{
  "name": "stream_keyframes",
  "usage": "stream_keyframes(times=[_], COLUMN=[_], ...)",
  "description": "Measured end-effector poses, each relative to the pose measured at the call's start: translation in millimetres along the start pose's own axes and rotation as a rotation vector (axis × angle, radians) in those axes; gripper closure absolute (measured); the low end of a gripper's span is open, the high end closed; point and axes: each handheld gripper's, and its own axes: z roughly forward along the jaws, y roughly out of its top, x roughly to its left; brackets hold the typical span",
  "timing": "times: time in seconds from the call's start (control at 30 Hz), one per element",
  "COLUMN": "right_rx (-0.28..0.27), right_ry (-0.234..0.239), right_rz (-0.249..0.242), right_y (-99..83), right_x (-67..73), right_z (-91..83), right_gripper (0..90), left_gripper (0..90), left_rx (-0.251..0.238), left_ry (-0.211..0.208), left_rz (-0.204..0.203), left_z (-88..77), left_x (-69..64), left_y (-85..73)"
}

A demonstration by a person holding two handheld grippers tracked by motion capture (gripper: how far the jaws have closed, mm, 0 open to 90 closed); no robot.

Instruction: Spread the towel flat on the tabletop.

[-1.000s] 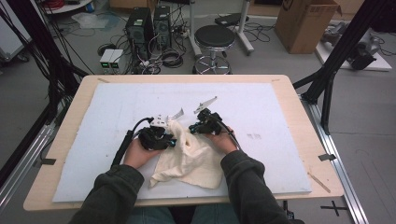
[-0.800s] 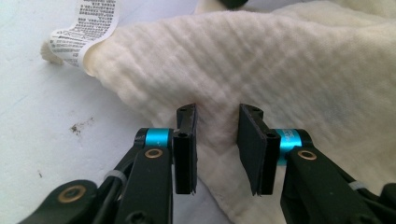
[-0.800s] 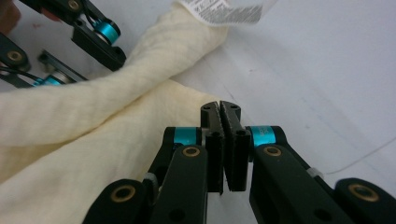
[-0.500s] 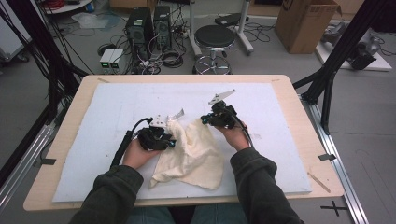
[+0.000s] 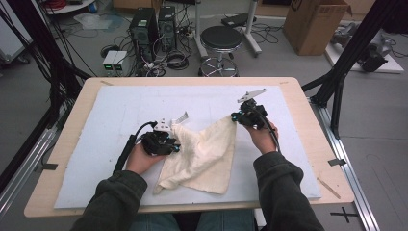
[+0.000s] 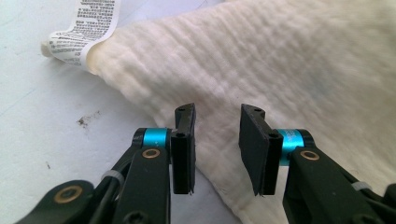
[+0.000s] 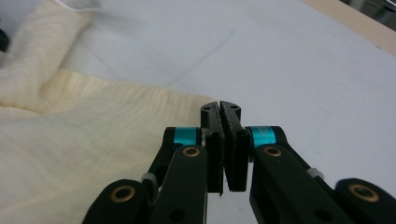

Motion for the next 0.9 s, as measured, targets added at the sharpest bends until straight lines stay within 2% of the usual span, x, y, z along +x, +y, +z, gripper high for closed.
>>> stream_keyframes(times=[0.17, 0.3, 0.47, 0.53, 0.6, 0.67, 0.73, 0.9], right_rx=[0.039, 0.054, 0.023, 0.008, 0.008, 0.012, 0.012, 0.01], right_ry=[-0.046, -0.039, 0.005, 0.016, 0.026, 0.035, 0.038, 0.048], right_rz=[0.039, 0.072, 0.055, 0.048, 0.049, 0.049, 0.047, 0.047], right_y=[-12.9, -23.9, -24.1, -22.0, -21.4, -21.8, -21.5, -21.3], right_x=[-12.6, -17.5, -13.7, -11.4, -10.4, -10.5, -10.1, -10.5], right_z=[-0.5, 4.1, 5.5, 5.3, 6.7, 8.8, 10.0, 14.2], right_gripper=[88.7, 88.4, 88.2, 88.2, 88.2, 88.1, 88.1, 88.0], left_gripper=[66.0, 65.6, 65.2, 64.5, 63.1, 62.6, 62.6, 59.0], left_rx=[0.008, 0.004, -0.081, -0.13, -0.132, -0.144, -0.15, -0.101], left_ry=[0.005, 0.006, 0.031, 0.045, 0.075, 0.083, 0.092, 0.092], left_rz=[-0.001, -0.012, -0.038, -0.082, -0.096, -0.123, -0.133, -0.153], left_z=[-1.7, -4.6, -16.7, -20.2, -20.4, -19.2, -14.8, 2.4], left_x=[-0.3, 0.3, 5.1, 11.7, 18.0, 23.0, 26.1, 32.0], left_y=[-0.5, -0.7, 8.0, 12.4, 17.8, 22.6, 26.1, 29.5])
